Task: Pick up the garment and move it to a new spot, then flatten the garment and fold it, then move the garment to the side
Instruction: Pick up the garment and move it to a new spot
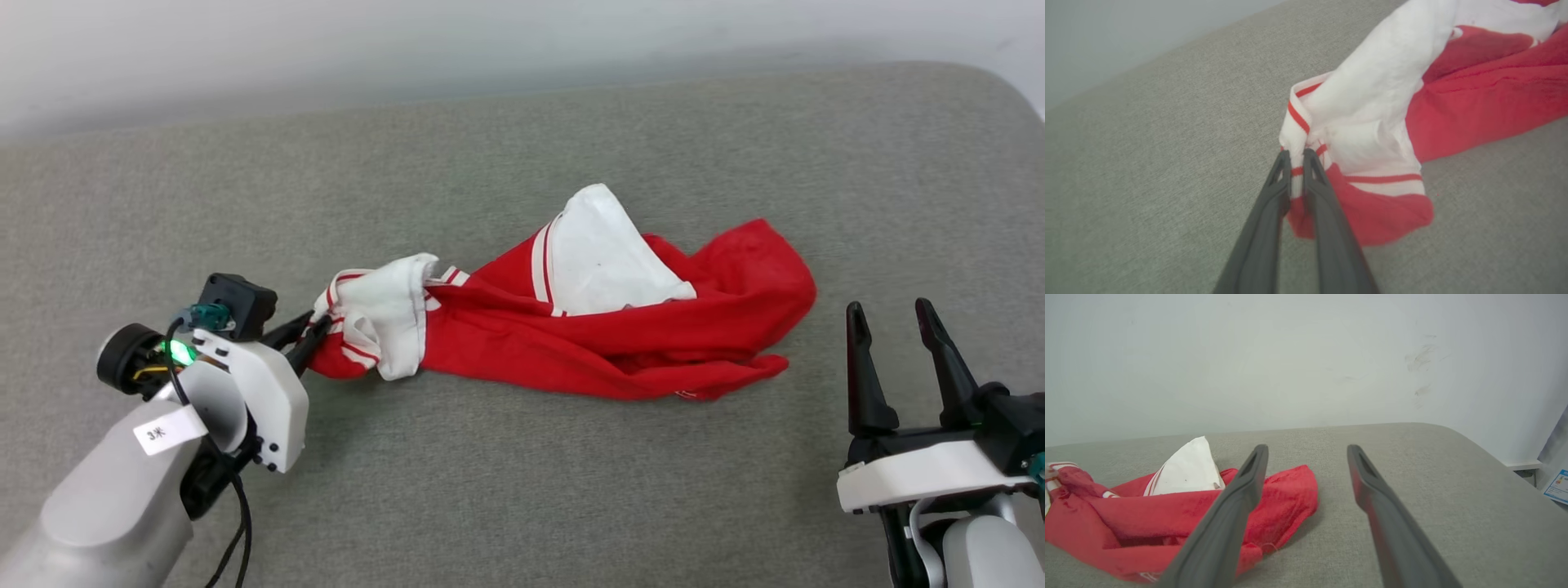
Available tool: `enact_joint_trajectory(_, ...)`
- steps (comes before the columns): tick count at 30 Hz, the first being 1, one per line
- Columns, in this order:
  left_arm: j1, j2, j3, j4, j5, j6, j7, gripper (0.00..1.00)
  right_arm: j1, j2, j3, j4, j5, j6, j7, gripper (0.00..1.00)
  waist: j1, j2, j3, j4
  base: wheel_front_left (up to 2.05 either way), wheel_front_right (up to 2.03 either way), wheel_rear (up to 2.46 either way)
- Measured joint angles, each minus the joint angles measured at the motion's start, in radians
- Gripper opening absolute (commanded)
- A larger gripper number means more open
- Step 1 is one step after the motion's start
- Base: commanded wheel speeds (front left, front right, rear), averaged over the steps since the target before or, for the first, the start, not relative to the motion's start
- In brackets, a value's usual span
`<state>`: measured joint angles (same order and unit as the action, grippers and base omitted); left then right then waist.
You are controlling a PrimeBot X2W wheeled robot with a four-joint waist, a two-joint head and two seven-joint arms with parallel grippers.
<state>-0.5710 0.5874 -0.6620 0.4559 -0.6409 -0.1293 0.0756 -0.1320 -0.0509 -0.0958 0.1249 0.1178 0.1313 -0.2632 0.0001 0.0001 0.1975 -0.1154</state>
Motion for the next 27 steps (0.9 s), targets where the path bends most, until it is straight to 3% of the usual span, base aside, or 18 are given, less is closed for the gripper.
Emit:
enact_joint_trajectory(1,-0.01,0.004,-0.01,0.012,0.0,0.0,-0.009,1.0,-0.003,0.0,0.0,0.0,-0.003,0.0,0.0,1.0,0.0,0.0,0.005,0.007,0.0,0.0,0.0)
enact_joint_trajectory(7,-0.077,0.037,-0.045,0.137,0.074,0.005,-0.069,1.0,-0.012,0.0,0.003,0.005,-0.013,0.0,0.0,1.0,0.0,0.0,0.023,0.044,0.0,0.0,0.0)
enact_joint_trajectory(16,-0.115,-0.037,0.01,0.207,0.091,0.122,-0.283,1.0,-0.008,0.0,-0.006,0.017,-0.023,0.0,0.0,1.0,-0.0001,0.0,-0.03,0.076,0.0,0.0,0.0)
enact_joint_trajectory(20,-0.083,-0.073,0.068,0.143,0.073,0.167,-0.333,1.0,0.015,0.0,-0.02,0.019,-0.031,0.0,0.0,1.0,-0.0001,0.0,-0.071,0.091,0.0,0.0,0.0)
enact_joint_trajectory(23,-0.005,-0.104,0.143,0.016,0.082,0.214,-0.336,1.0,0.031,0.0,-0.028,0.017,-0.038,0.0,0.0,1.0,-0.0002,0.0,-0.102,0.104,0.0,0.0,0.0)
enact_joint_trajectory(27,0.15,-0.133,0.225,-0.183,0.183,0.257,-0.339,1.0,0.053,-0.001,-0.035,0.018,-0.044,0.0,0.0,1.0,-0.0002,0.0,-0.139,0.12,0.0,0.0,0.0)
